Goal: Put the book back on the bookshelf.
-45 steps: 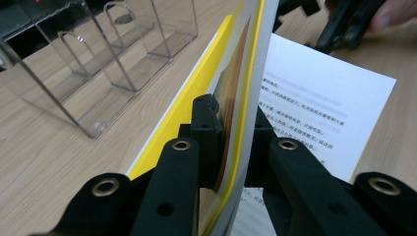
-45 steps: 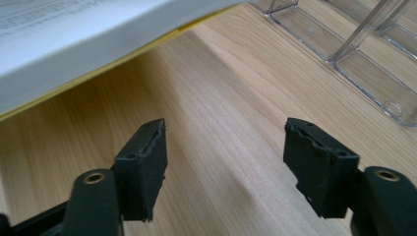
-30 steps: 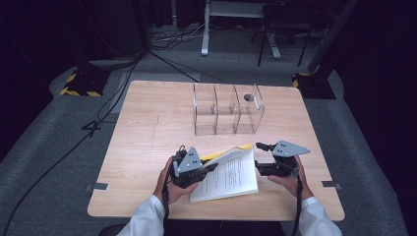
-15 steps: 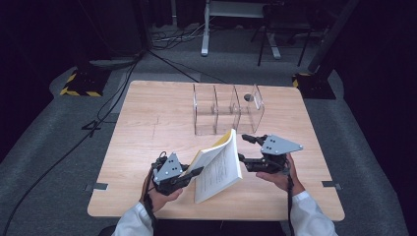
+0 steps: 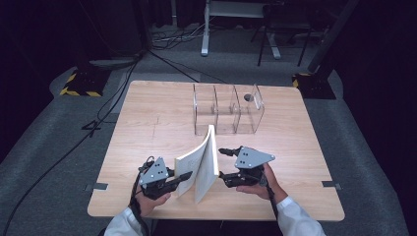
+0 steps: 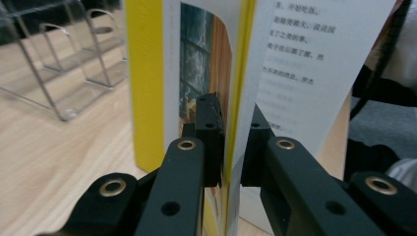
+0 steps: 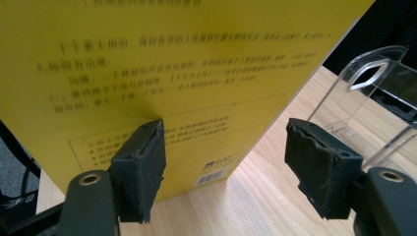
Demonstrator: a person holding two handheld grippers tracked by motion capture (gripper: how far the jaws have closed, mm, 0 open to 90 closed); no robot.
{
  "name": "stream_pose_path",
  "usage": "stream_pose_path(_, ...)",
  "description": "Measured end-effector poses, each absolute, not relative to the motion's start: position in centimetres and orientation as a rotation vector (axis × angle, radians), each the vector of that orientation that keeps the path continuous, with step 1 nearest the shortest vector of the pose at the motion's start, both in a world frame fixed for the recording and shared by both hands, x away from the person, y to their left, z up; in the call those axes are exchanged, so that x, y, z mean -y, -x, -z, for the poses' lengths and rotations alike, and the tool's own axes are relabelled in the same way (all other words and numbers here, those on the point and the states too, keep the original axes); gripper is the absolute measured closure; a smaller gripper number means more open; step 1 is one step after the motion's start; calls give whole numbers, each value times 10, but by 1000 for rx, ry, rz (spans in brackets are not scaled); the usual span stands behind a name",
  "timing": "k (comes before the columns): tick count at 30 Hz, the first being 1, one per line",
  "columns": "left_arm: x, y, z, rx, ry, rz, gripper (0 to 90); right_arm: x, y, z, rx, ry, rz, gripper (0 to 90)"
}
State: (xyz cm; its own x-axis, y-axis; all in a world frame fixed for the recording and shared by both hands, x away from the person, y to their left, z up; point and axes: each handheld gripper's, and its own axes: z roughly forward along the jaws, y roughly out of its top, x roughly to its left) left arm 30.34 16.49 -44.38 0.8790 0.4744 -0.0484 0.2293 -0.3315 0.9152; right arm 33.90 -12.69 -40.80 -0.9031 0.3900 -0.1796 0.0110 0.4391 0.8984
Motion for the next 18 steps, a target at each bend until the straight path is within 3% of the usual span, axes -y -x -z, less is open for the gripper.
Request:
stream_pose_path(12, -143, -319, 450, -443, -1898, -180, 809, 127, -341, 413, -2339, -373, -1464, 280)
stream_pose_path(18, -119, -337, 452, -428, -1876, -123, 801, 151, -345, 413, -2313, -432, -1417, 279)
